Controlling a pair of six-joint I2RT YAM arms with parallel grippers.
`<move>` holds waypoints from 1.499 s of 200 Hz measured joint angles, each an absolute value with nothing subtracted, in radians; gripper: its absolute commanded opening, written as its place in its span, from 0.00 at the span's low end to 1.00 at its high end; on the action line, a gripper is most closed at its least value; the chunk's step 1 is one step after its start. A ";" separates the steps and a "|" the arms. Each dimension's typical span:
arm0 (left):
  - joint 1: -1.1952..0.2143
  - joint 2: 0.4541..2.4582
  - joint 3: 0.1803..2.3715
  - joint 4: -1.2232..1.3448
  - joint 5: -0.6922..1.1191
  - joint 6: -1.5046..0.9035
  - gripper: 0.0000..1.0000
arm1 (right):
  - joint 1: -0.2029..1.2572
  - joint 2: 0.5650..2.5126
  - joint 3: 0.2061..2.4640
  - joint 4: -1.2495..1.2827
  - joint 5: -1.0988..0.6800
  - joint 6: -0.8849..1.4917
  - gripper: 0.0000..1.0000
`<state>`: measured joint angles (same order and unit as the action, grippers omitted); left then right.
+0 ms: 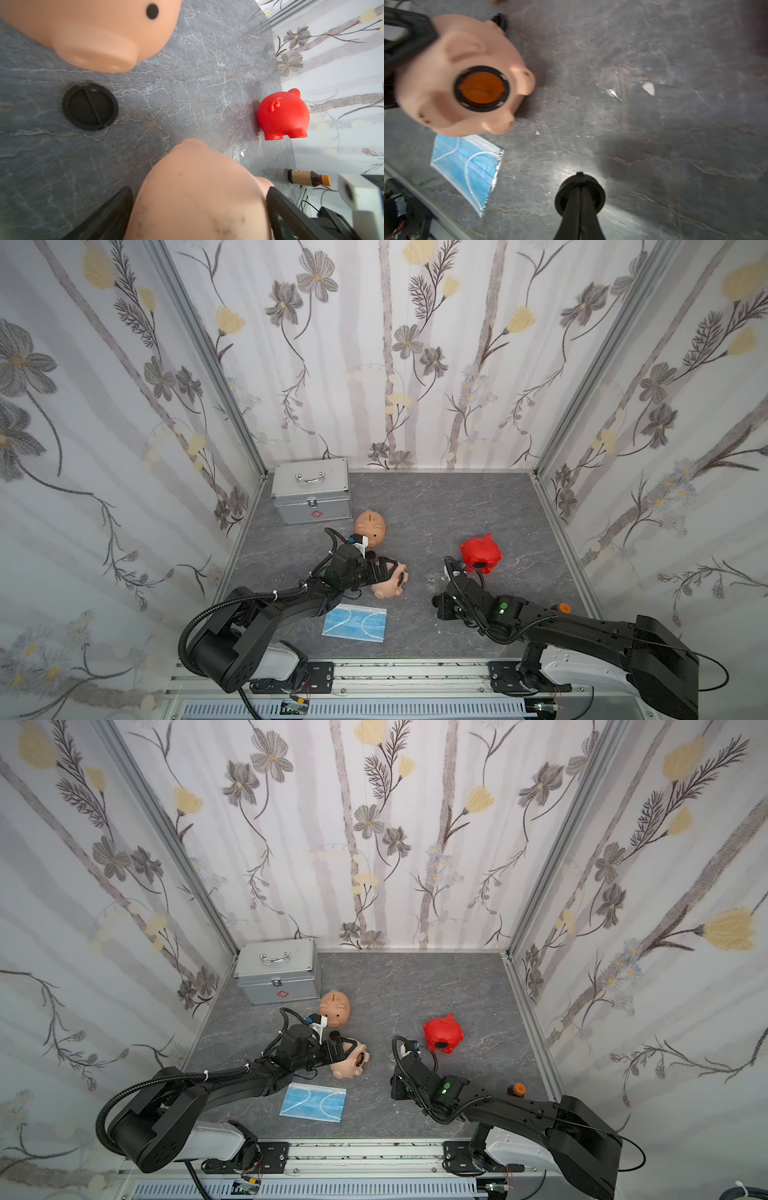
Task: Open piggy banks
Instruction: Place the lid at the center of the board, then adjust the piggy bank at the center of the board.
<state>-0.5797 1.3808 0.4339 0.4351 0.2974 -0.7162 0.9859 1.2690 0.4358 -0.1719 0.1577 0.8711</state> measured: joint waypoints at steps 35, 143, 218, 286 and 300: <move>-0.588 1.352 0.434 0.395 0.282 -0.718 1.00 | 0.960 1.287 0.424 -0.260 0.127 0.914 0.06; -0.601 1.279 0.437 0.297 0.259 -0.726 1.00 | 0.950 1.145 0.438 -0.301 0.151 0.935 0.31; -0.630 1.204 0.454 0.247 0.251 -0.753 1.00 | 0.944 1.151 0.477 0.015 0.120 0.925 0.64; -0.646 1.194 0.453 0.242 0.243 -0.767 0.90 | 0.930 1.397 0.604 0.179 0.053 0.923 0.74; -0.647 1.194 0.453 0.242 0.240 -0.768 0.86 | 0.928 1.435 0.624 0.193 0.033 0.923 0.74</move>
